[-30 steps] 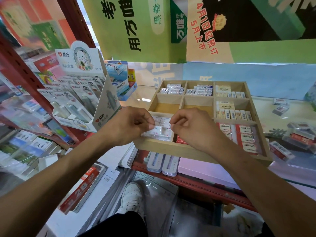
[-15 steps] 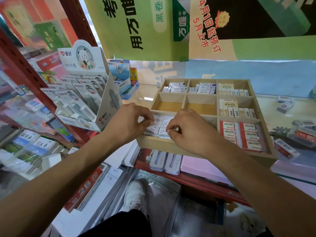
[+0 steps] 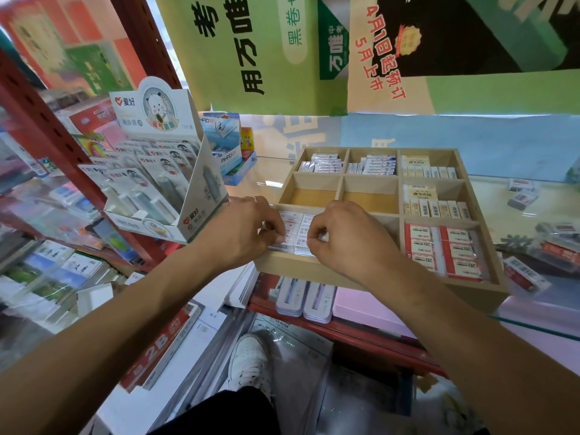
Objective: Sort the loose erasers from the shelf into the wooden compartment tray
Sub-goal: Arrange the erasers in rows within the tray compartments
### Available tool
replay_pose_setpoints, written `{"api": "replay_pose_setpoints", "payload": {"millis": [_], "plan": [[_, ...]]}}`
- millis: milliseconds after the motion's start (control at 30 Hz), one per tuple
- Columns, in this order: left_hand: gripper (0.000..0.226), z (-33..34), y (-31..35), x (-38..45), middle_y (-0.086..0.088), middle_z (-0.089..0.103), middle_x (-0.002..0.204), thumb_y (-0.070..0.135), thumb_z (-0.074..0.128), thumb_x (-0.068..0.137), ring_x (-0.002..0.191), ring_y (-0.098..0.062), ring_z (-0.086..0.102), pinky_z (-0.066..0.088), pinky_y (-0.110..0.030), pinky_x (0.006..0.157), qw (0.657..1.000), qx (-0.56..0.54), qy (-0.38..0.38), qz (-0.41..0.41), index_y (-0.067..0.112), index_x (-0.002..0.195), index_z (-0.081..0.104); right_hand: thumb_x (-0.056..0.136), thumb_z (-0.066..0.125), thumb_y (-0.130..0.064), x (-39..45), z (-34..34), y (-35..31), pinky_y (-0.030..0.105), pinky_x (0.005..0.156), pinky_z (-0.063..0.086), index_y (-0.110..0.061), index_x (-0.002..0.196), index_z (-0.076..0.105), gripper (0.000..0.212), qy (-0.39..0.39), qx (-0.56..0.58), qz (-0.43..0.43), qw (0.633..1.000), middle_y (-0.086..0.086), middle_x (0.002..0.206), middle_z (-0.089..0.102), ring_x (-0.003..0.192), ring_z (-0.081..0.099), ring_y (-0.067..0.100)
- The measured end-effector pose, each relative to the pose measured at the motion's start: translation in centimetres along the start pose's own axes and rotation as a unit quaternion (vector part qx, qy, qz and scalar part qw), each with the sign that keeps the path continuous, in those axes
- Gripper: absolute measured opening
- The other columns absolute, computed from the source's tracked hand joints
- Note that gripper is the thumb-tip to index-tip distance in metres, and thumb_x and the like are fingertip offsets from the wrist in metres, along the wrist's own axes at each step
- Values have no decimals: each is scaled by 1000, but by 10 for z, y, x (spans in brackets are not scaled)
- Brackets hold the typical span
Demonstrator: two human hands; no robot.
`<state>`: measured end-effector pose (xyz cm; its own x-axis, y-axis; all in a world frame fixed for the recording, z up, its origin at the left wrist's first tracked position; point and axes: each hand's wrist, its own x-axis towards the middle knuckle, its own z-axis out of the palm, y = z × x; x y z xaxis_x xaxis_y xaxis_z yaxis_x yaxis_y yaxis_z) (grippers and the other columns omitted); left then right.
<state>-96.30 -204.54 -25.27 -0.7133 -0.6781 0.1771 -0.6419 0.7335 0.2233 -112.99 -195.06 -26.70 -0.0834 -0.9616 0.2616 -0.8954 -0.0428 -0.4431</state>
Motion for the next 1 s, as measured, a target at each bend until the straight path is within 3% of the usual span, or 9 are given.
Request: {"api": "replay_pose_setpoints", "payload": {"millis": [233,333,400,600,700,800,900,1000], "plan": [[16,0,4,-4,10,68,97,15,69,84,85,-6,59,48,-28,82,998,-38,43,1,29,91,75,86,66,-26,-4,-9,5,34,74,53,-24,86,73,7,22,65,18,997,-9,90,61,81,57,8],[15,-4,24,2,22,64,82,14,71,85,75,3,59,43,-13,69,987,-143,74,-9,27,88,75,85,68,-22,-17,-35,12,12,67,45,-25,86,73,6,43,126,38,990,-18,81,63,76,58,-1],[15,-2,44,7,22,66,78,11,70,86,74,5,59,41,-8,65,976,-210,62,2,26,87,75,83,70,-21,-30,-54,21,3,61,40,-25,84,73,5,49,140,48,988,-21,77,64,76,58,-8],[17,12,114,33,18,71,81,13,68,87,80,1,63,47,-13,72,952,-296,-8,81,30,86,73,80,70,-20,-71,-101,70,4,61,39,-24,86,74,8,93,99,124,983,-15,75,66,68,58,-5],[13,20,147,59,16,71,88,18,67,88,85,-1,64,51,-22,78,960,-250,-53,118,30,90,72,80,71,-20,-91,-120,100,1,61,38,-24,85,74,7,113,78,174,975,-14,75,66,66,57,-5],[14,30,180,88,13,71,92,18,67,87,85,-2,63,50,-21,80,966,-191,-74,156,31,90,70,79,70,-19,-107,-132,132,9,60,40,-24,83,73,7,141,79,211,964,-13,71,66,64,57,-3],[13,41,204,121,6,69,95,24,63,85,86,-10,60,44,-20,71,971,-52,-79,218,26,96,70,80,69,-20,-117,-137,162,17,67,44,-25,84,71,6,142,64,237,959,-12,76,66,71,60,2],[27,55,220,159,-2,67,104,36,56,83,96,-21,60,49,-31,80,964,93,-65,242,26,105,67,82,68,-19,-124,-138,184,21,72,49,-21,89,72,8,138,74,250,956,-7,82,68,78,63,8]]}}
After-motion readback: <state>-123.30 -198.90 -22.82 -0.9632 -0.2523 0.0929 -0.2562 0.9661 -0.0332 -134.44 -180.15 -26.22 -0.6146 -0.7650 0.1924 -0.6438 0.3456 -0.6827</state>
